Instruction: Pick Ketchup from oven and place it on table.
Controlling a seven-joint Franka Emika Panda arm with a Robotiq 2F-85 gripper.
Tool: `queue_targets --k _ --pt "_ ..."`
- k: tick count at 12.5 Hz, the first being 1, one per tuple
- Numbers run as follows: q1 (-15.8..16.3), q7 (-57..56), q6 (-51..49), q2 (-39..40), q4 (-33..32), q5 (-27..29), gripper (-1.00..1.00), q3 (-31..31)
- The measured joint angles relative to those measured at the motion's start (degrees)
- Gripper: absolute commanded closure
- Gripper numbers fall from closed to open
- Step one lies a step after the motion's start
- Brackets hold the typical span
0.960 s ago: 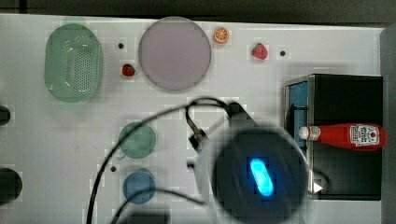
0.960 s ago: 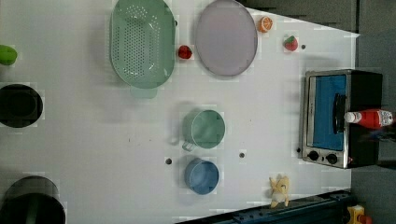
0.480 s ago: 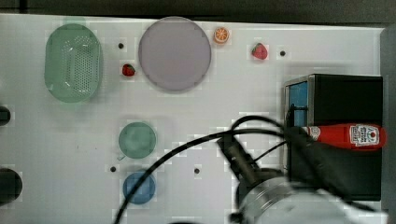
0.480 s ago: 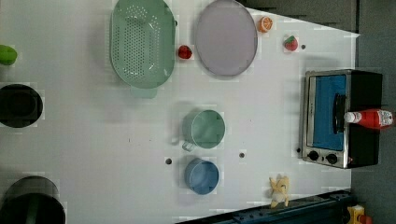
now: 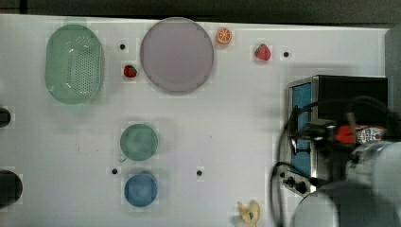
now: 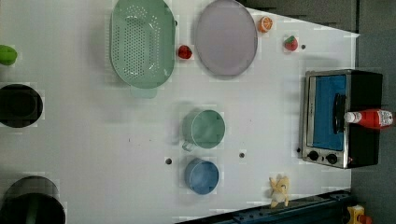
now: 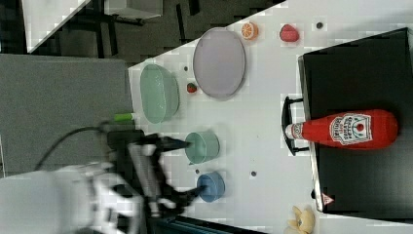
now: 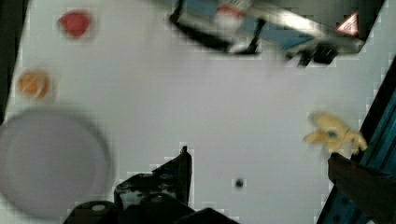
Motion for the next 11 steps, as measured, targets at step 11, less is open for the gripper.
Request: queue_targets --k 11 --pt "-0.11 -0.01 26.88 20.70 -0.34 3.27 -1.00 -14.07"
